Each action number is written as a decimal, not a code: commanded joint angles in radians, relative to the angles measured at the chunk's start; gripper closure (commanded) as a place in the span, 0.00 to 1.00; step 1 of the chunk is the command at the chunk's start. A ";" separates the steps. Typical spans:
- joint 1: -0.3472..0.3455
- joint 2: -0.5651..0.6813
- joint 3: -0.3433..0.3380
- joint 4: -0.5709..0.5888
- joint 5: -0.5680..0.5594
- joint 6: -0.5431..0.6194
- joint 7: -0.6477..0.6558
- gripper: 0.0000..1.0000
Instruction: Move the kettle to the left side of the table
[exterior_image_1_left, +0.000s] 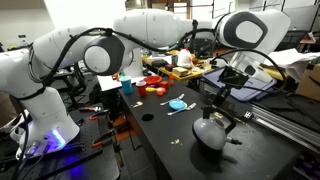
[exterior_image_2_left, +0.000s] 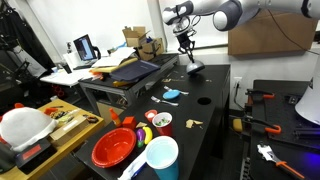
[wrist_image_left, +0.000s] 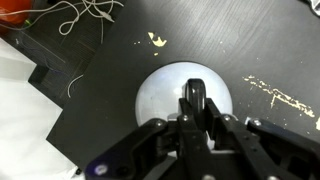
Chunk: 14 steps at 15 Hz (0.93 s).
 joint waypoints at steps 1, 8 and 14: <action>0.018 -0.021 0.018 0.000 -0.017 -0.031 -0.041 0.95; 0.112 -0.024 0.039 -0.008 -0.034 0.047 -0.173 0.95; 0.204 -0.039 0.056 -0.006 -0.053 0.072 -0.278 0.95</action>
